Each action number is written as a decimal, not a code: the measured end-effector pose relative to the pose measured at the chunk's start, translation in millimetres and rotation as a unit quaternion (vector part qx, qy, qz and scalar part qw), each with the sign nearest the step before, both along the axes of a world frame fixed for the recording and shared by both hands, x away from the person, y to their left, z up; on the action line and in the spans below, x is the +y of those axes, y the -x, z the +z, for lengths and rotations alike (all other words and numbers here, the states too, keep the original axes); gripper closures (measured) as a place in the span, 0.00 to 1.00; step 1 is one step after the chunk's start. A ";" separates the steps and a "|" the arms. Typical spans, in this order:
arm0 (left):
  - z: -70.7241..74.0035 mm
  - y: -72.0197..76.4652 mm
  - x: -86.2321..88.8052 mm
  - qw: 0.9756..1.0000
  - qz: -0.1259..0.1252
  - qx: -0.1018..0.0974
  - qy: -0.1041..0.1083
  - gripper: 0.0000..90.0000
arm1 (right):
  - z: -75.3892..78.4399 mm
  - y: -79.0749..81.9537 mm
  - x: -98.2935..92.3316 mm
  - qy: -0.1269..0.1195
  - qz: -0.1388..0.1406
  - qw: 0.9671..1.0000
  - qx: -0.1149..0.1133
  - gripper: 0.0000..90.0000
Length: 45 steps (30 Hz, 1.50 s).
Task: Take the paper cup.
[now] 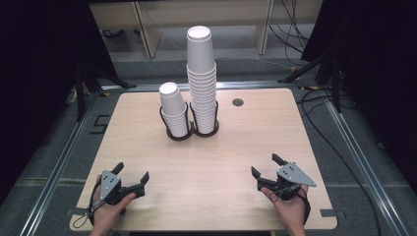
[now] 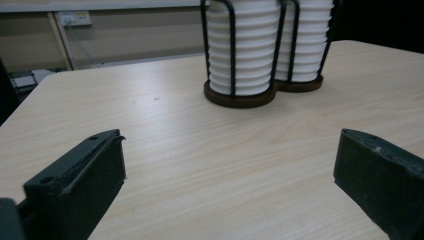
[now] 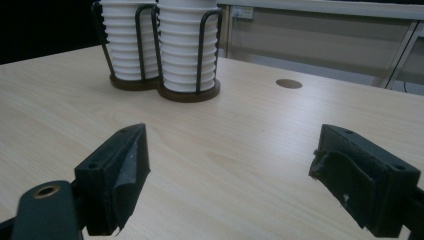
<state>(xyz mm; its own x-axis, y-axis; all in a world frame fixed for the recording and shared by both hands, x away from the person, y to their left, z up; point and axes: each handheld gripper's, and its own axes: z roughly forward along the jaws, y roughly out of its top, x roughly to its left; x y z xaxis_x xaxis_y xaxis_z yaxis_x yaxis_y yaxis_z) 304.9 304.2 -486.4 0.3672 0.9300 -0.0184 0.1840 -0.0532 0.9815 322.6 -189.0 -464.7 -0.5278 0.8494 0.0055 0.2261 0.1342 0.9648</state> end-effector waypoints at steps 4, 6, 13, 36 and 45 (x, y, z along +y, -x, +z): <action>16.1 -10.0 -6.6 1.000 -0.017 -0.020 -0.006 0.00 | 6.8 -6.9 0.4 0.004 -0.005 1.000 -0.003 0.17; 24.1 -15.2 -10.7 0.999 -0.025 -0.025 -0.015 0.00 | 8.4 -12.8 1.2 0.001 -0.010 1.000 -0.015 0.17; 44.9 -32.5 -25.2 0.998 -0.048 -0.047 -0.019 0.00 | 21.8 -23.5 11.2 -0.007 0.003 1.000 -0.022 0.17; 103.2 -97.7 -82.8 0.988 -0.101 -0.104 -0.057 0.00 | 87.3 -84.9 66.6 0.000 0.047 0.997 -0.063 0.17; 132.3 -134.3 -116.7 0.986 -0.114 -0.114 -0.052 0.00 | 133.2 -119.4 82.4 -0.005 0.062 0.993 -0.099 0.17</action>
